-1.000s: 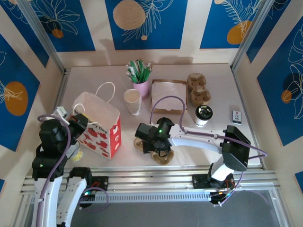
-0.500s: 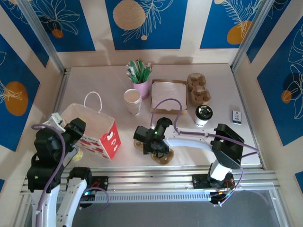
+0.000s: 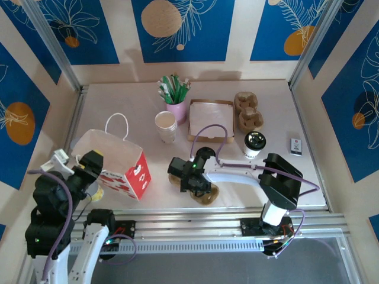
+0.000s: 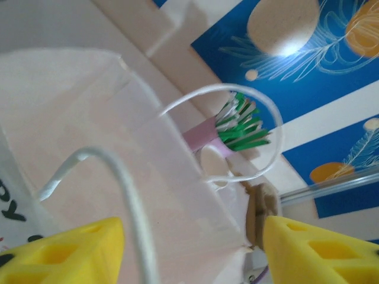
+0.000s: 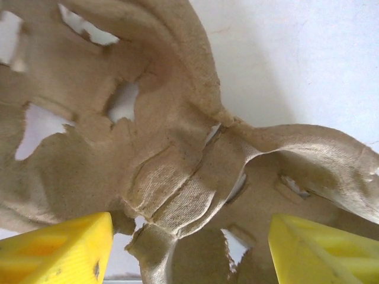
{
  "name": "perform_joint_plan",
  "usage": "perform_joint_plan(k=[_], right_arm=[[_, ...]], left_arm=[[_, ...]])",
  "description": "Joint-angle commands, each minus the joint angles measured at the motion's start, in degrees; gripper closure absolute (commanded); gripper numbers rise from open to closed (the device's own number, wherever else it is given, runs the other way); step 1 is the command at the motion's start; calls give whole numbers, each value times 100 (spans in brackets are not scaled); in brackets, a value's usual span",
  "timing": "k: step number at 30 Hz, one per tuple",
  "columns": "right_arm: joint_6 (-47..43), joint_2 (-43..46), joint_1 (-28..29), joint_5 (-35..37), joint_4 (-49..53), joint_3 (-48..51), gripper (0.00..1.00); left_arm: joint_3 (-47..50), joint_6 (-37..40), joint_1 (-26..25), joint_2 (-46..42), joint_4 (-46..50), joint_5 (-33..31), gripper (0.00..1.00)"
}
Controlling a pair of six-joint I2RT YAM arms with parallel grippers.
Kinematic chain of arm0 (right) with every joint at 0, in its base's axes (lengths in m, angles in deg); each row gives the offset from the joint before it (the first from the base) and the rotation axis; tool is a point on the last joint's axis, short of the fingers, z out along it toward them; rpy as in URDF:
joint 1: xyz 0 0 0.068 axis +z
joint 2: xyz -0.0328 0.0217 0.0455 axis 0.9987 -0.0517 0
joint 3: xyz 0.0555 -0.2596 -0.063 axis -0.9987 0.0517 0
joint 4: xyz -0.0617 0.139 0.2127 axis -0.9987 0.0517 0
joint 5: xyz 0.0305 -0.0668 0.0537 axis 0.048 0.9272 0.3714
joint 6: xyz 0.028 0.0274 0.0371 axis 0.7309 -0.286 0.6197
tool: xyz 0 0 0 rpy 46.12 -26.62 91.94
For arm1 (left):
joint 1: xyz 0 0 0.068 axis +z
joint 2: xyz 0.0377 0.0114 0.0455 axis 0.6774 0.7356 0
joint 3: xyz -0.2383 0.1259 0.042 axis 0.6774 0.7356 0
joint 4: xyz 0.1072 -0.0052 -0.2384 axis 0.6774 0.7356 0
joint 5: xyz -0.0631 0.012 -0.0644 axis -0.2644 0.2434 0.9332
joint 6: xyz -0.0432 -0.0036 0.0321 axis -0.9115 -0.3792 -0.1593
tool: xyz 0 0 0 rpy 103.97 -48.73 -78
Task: Pack the takeout coffee
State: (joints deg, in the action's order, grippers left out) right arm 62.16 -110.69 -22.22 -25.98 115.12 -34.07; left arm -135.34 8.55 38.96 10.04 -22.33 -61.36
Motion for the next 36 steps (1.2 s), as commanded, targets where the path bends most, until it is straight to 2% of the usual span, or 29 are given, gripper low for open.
perform_joint_plan(k=[1,8,13,15,21,26,30,33,36], right_arm=[[172,-99,-53,-97,-146,73,31],[178,117,18,114,2,24,32],[35,394,128,300,208,-24,32],[-30,512,187,404,237,-52,31],[-239,806,358,563,352,-332,28],[-753,961,766,768,409,-1228,22],[-939,1004,921,543,129,-1891,21],[-1106,789,1084,484,-74,-2434,21],[-1353,246,1182,551,188,-3260,22]], left_arm=[[-626,541,-54,180,10,-400,28],[-2095,2144,-468,868,136,-1307,19],[-2552,3323,-944,1591,362,-1917,15],[-2694,3491,-972,1866,614,-2039,13],[-2459,3432,-976,1727,476,-2077,13],[-2608,3466,-974,1744,404,-2779,13],[-2705,3402,-977,1745,303,-3284,13],[-2539,3336,-973,1664,265,-3392,13],[-2293,3264,-971,1490,180,-3389,13]])
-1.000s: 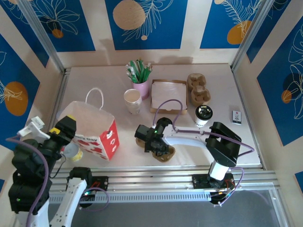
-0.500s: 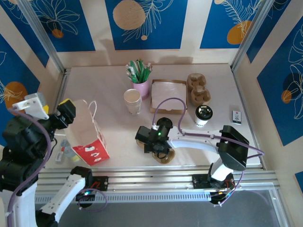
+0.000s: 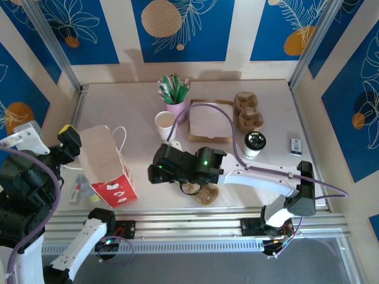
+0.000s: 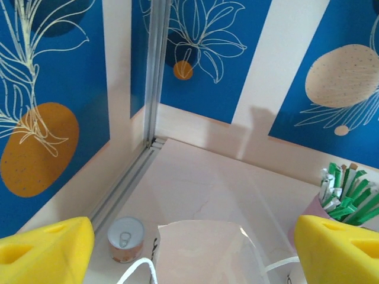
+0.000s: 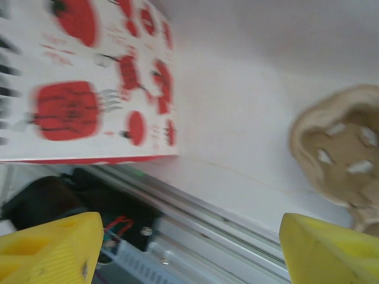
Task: Pack the takeout coffee
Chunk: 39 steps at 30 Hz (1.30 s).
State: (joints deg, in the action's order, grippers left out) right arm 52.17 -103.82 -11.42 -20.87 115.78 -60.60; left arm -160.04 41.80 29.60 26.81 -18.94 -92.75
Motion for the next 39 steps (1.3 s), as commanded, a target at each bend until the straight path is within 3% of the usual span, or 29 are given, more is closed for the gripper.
perform_joint_plan(k=[1,10,15,21,28,39], right_arm=[[-449,-663,107,38,276,-938,22],[-940,-2007,261,-166,900,-2938,25],[-1254,-2674,253,-245,1330,-3836,34],[-1541,-3359,171,-255,2096,-4768,56],[-1996,-3556,-62,-316,2629,-5218,76],[-3535,-3568,-498,-392,3315,-5673,93]], left_arm=[[248,-76,-45,-241,-197,-227,13],[424,-192,-41,-353,-197,-39,13],[410,-193,-41,-353,-172,-3,13],[365,-176,-39,-345,-186,-6,13],[297,-149,-44,-309,-202,3,13],[210,-116,-39,-219,-153,143,13]])
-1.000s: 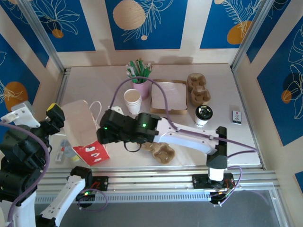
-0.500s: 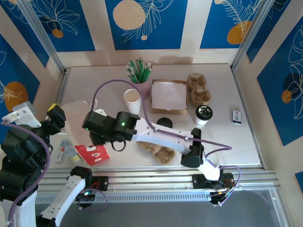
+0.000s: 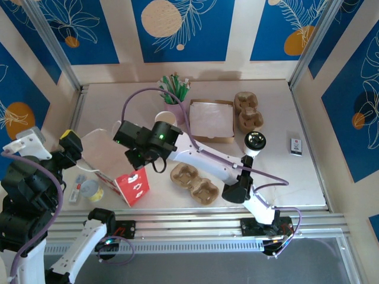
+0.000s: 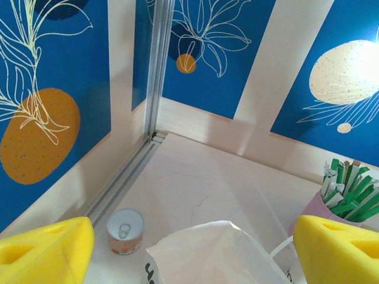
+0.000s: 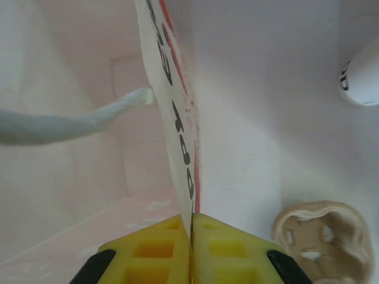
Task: Pack the takeout coffee
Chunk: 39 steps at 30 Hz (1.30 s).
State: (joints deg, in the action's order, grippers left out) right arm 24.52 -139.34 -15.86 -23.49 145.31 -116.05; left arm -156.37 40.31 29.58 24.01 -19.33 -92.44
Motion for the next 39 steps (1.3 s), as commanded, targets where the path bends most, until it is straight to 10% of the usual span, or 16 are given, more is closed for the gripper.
perform_joint_plan(k=[1,20,39], right_arm=[[-961,-15,-73,-177,357,-105,95],[-3091,1046,-439,-550,-172,796,100],[-3130,1331,-718,-258,-427,1034,100]], left_arm=[[-175,43,-43,90,-83,152,13],[-531,686,-356,716,730,342,7],[770,-123,-507,435,2338,2227,8]])
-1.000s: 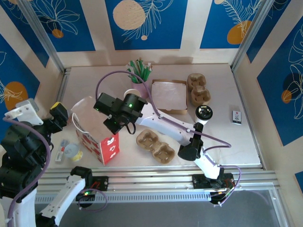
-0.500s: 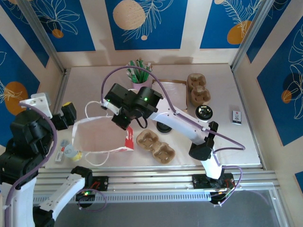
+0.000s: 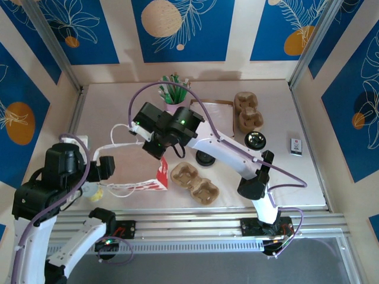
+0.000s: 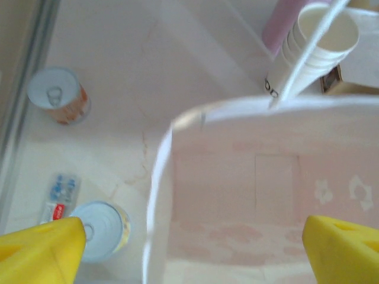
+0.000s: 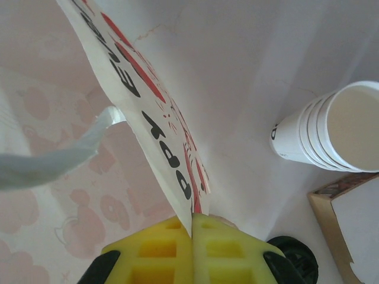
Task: Pack the takeout coffee
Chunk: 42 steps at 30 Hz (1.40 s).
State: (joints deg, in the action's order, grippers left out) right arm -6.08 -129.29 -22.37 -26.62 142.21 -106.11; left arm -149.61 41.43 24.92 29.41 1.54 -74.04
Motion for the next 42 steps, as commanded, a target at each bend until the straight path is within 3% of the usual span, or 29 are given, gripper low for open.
perform_joint_plan(k=[1,14,26,30,36,39,42], right_arm=[[-63,327,-66,62,-122,38,100],[-138,329,-67,-250,-168,193,100],[-137,321,-85,-368,-186,273,100],[-144,314,-85,-483,-203,245,100],[-173,284,-90,-575,-195,245,100],[-175,283,-100,-555,-195,222,100],[-122,286,-111,-492,-186,187,90]], left_arm=[[133,-251,-40,-125,279,411,9],[141,53,-48,110,-4,-782,16],[425,117,-50,156,-66,-551,51],[621,117,-55,64,-60,-526,56],[586,68,-127,93,-28,-676,82],[546,20,-135,149,-28,-715,100],[502,-54,-136,190,-28,-427,100]])
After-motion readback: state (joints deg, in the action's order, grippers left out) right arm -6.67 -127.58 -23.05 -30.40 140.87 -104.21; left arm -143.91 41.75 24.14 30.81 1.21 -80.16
